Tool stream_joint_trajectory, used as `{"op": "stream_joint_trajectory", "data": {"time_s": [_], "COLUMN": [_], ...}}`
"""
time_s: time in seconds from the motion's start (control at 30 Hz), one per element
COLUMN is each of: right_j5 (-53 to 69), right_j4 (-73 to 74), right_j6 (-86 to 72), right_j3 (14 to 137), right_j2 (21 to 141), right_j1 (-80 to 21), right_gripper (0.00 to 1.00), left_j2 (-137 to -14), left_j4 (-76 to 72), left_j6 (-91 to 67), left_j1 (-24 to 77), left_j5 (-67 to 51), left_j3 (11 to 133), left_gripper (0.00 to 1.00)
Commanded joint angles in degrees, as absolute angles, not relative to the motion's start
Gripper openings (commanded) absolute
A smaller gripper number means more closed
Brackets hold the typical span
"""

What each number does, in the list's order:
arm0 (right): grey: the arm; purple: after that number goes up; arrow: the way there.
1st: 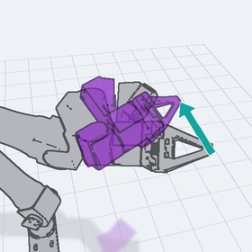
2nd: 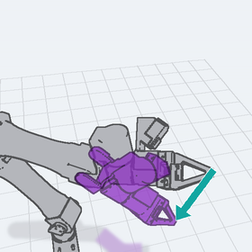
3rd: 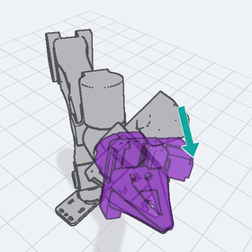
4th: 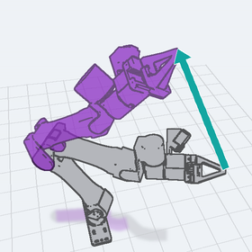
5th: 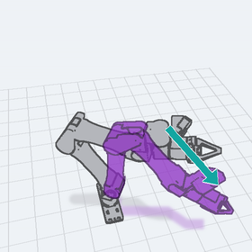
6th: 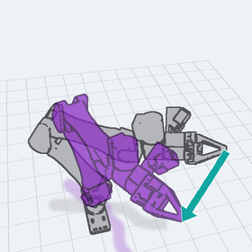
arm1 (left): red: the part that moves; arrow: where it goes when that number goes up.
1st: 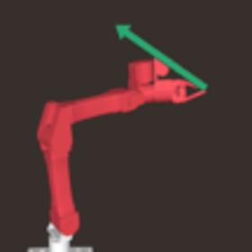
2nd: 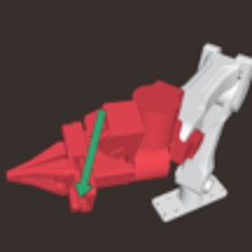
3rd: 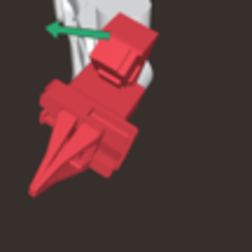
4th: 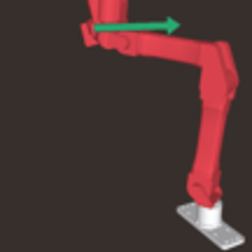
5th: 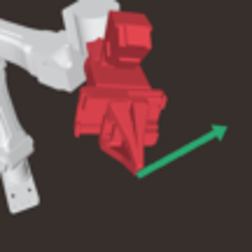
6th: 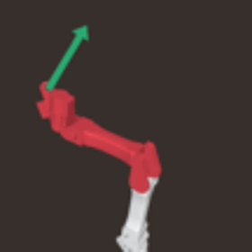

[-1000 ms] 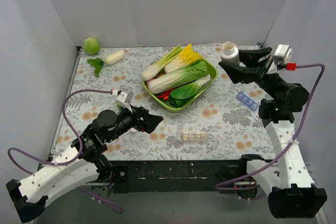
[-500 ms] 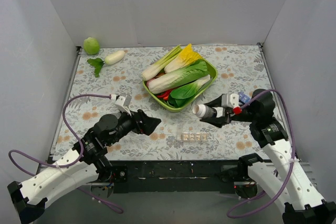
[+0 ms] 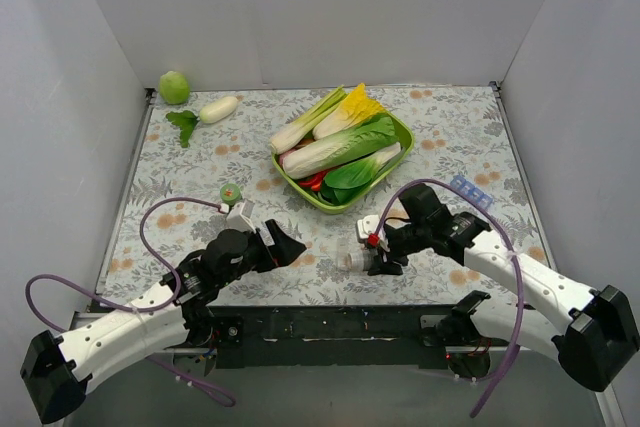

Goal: Sort the pills into containers

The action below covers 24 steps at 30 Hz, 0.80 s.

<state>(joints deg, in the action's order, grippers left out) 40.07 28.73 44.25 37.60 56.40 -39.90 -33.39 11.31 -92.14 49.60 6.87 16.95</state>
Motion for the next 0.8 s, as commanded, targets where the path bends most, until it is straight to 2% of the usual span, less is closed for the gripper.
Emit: {"op": "stream_joint_trajectory", "data": {"time_s": [0.0,0.77], "right_j5": [35.51,25.58], "right_j4": [26.73,24.52], "right_j6": [44.65,39.99], "right_j3": [38.5,42.54], "right_j2": [59.05,70.4], "right_j1": [-41.04,-43.85], "right_gripper": [0.09,0.07], "left_j2": [-35.5,-34.37], "left_j4": [9.93,10.63], "left_j6": [-93.78,-95.01], "left_j1": [49.39,49.31], "left_j5": [5.8,6.94], "left_j3": [16.44,14.06], "left_gripper": [0.93,0.94]}}
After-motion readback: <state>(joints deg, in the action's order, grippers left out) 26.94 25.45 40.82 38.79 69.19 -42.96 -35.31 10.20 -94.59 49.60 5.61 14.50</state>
